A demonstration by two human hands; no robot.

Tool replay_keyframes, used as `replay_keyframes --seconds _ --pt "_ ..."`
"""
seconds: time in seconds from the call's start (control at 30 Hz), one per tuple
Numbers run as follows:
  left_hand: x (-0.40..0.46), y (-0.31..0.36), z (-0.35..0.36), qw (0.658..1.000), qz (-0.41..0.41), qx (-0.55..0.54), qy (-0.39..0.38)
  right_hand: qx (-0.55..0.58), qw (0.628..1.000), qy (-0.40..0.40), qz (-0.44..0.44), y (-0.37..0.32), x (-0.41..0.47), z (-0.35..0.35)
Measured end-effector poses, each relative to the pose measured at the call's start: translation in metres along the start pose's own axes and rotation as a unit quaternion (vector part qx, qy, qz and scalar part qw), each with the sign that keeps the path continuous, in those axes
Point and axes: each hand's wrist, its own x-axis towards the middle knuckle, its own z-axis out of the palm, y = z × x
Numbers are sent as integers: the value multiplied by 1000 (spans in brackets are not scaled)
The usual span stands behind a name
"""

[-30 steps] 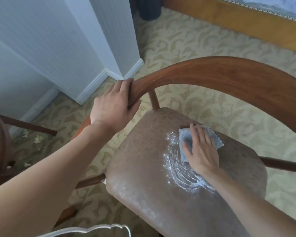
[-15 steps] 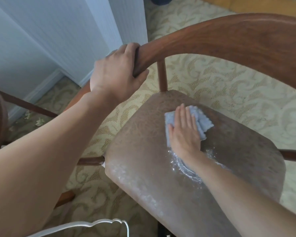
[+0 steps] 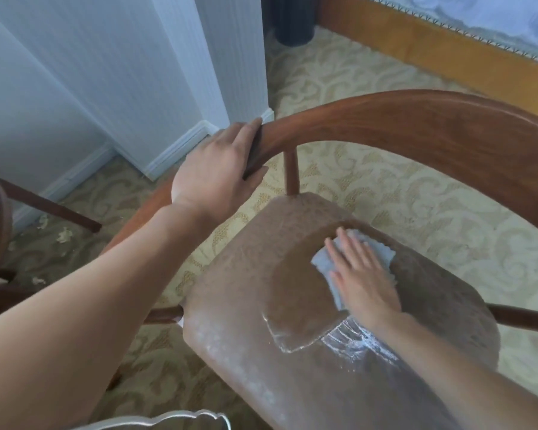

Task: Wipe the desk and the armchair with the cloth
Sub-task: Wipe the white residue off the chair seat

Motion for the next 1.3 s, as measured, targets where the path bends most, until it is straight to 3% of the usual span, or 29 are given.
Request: replay_keyframes --seconds 0.1,0.2,0.47,0.67,0.8,0.87,1.07,1.17,1.3 --pt "0 0 2 1000 1 -4 1 44 988 -5 149 31 8 -10" --pt "0 -1 3 1000 -5 -6 3 71 979 4 193 12 3 -6" --pt "0 0 3 1000 -6 -1 11 123 983 15 137 -54 67 -3" --pt "0 2 -1 1000 -9 -8 0 180 981 19 -69 -195 -6 10" --pt "0 4 -2 1000 -21 -16 -1 186 975 -6 -123 -191 -17 11" --pt "-1 4 -2 999 -31 -24 0 158 983 -3 -95 -152 4 6" --pt "0 3 2 999 -23 -21 5 73 990 -18 118 -23 70 -23" --pt "-1 2 2 999 -24 -21 9 131 978 -12 162 -42 101 -22" --pt "-1 1 3 1000 -9 -11 15 158 981 30 105 -114 117 -22"
